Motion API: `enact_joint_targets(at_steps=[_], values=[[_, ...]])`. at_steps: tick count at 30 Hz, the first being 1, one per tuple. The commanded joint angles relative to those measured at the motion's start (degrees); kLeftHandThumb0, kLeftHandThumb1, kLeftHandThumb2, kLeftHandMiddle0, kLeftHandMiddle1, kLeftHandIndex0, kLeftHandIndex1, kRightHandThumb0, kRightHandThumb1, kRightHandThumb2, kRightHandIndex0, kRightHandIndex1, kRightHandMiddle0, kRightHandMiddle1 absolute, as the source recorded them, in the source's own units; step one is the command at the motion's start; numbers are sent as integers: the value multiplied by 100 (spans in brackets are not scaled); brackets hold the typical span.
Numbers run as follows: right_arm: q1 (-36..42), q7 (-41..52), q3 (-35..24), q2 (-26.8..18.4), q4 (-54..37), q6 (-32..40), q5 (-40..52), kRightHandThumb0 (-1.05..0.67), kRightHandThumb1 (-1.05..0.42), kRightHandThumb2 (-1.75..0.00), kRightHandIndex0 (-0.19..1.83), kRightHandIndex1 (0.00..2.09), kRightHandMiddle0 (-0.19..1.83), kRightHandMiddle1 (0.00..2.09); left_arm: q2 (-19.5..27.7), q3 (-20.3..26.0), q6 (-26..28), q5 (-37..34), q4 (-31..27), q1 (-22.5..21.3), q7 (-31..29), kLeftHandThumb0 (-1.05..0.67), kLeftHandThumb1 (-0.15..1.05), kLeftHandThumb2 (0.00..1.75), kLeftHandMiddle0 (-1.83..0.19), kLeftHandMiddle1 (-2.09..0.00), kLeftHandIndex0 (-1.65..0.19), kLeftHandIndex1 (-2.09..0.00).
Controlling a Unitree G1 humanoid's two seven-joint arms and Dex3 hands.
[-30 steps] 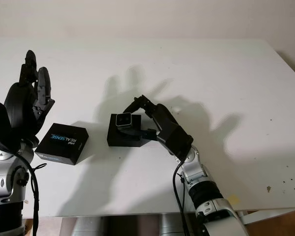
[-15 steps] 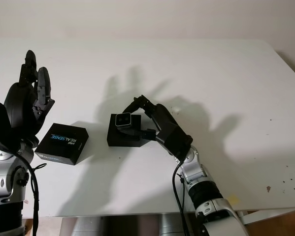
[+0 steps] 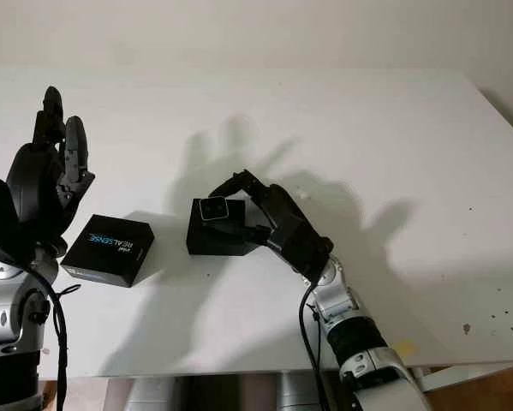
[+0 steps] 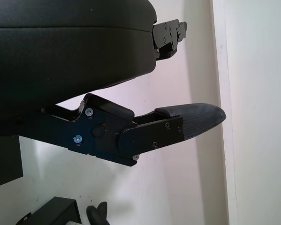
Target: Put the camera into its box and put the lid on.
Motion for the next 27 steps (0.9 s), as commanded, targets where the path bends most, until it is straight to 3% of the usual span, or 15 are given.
enact_joint_targets(at_steps=[1,18,27], values=[[109,37,18,-58,-70,86,-14,-60,-94,-5,5,4,21,50,36,47,11,-42,-118,56,-10,-69,105,64,19,0,19,0],[197,411,-35,-246,-337,85,117,-62,-90,-5,1,5,25,35,43,32,29,-31,-134,63,9,-70,105,63,19,0,19,0],[202,830,-157,-1032,-1257,-246,88,-58,-86,-4,5,7,28,31,18,13,30,-28,-186,73,41,-69,105,64,19,0,19,0]])
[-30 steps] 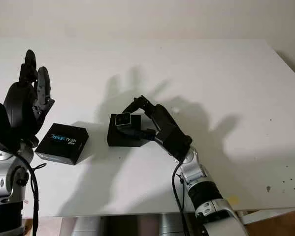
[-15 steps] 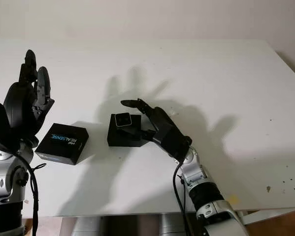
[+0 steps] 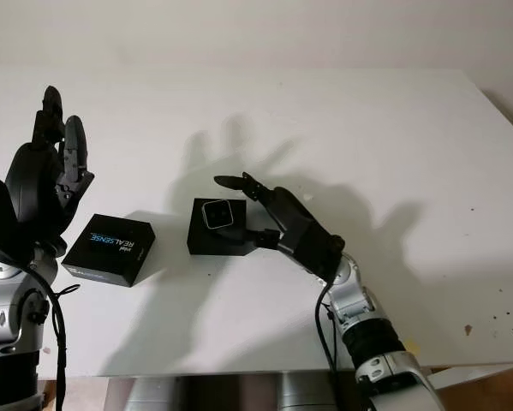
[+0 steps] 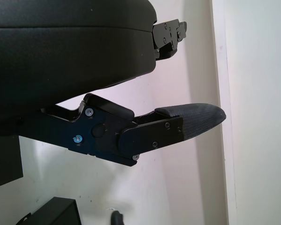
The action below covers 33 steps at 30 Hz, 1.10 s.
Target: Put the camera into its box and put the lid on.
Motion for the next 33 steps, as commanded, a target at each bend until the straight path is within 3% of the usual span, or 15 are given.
enact_joint_targets(at_steps=[1,9,14,19,26,33], values=[[30,71,-73,-247,-368,-125,-23,-57,-86,-4,6,7,29,30,6,10,28,-3,-122,52,17,-69,105,64,19,0,19,0],[114,360,-319,-690,-1028,-44,220,-59,-88,-6,8,6,30,27,5,5,56,-16,-128,42,10,-70,105,64,19,0,19,0],[106,225,-349,-795,-990,-504,70,-54,-86,-5,10,7,32,27,-7,7,61,-31,-148,41,8,-70,105,64,19,0,19,0],[152,-943,-238,-941,-1059,-1393,-1268,-54,-91,-7,17,9,36,28,-2,17,37,-61,-136,49,-4,-70,105,63,19,0,19,0],[172,-2081,132,-954,-1341,-1405,-2764,-56,-95,-7,21,9,37,30,-46,-13,47,-28,-131,35,65,-69,105,62,19,0,19,0],[-563,-2895,608,-1322,-720,-1806,-3639,-53,-95,-6,23,9,37,32,-19,-24,24,11,-170,54,87,-70,105,62,19,0,19,0]])
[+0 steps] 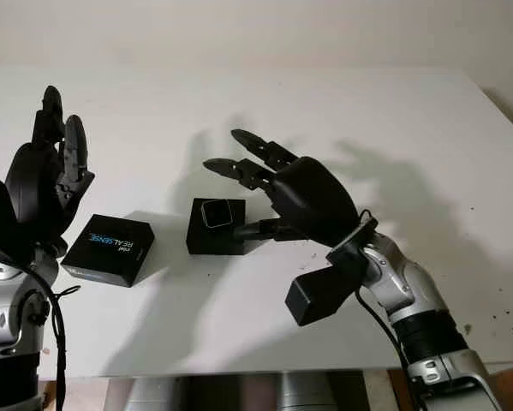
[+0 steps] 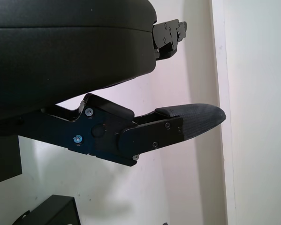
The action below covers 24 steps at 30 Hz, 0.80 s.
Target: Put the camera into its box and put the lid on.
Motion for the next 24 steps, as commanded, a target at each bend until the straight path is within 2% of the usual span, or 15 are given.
enact_joint_targets(at_steps=[1,7,13,19,24], values=[[-367,-245,137,-223,163,-180,-234,-53,-95,-6,24,9,37,33,-5,0,-20,23,-127,41,30,-71,105,62,19,0,19,0],[-1394,-1209,711,-720,747,-779,-1215,-46,-93,-5,25,8,38,34,3,-22,69,65,-229,86,82,-72,105,62,19,0,19,0],[-2318,-2338,1232,-1006,1209,-999,-1998,-39,-93,-5,30,10,40,35,-29,-17,128,42,-237,62,88,-72,105,62,19,0,19,0],[-3141,-3741,1933,-1181,1667,-929,-2900,-42,-89,-4,36,12,41,36,-22,-26,130,51,-235,35,84,-71,105,62,19,0,19,0],[-3763,-4838,2618,-1129,2341,-901,-3437,-44,-88,-5,32,9,41,38,-45,-47,121,66,-258,40,111,-72,105,63,19,0,19,0]])
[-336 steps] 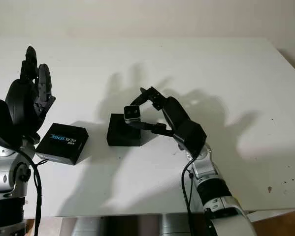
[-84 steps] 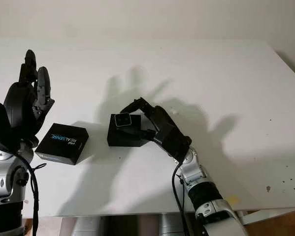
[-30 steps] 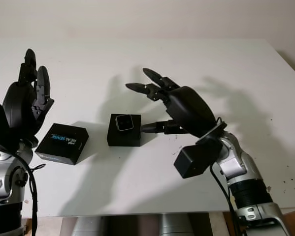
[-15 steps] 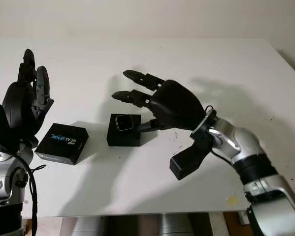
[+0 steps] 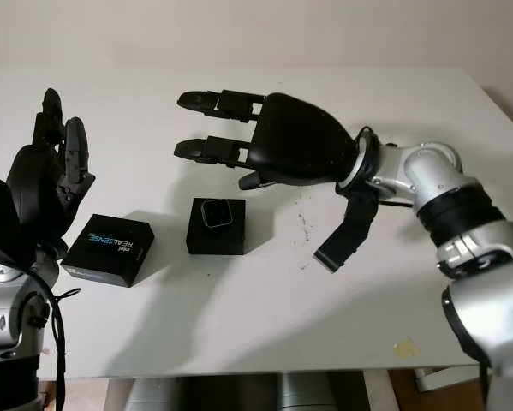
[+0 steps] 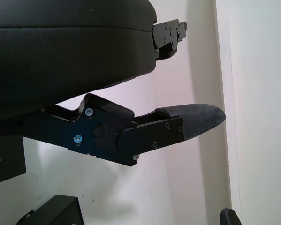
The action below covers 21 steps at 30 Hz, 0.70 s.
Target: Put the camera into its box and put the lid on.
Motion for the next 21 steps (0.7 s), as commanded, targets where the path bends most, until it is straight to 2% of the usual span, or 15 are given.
enact_joint_targets(at_steps=[1,10,21], values=[[-340,-344,287,-19,247,57,-176,-45,-88,-5,30,8,41,38,-19,-7,-13,19,-129,-17,31,-72,105,62,19,0,19,0],[-957,-1368,1406,182,1020,430,-781,-49,-89,-6,17,2,32,37,-93,13,59,16,-229,0,123,-71,105,62,19,0,19,0],[-1109,-2033,2330,512,1630,935,-1017,-48,-87,-5,13,2,24,33,-120,10,56,14,-270,25,148,-72,105,60,19,0,19,0]])
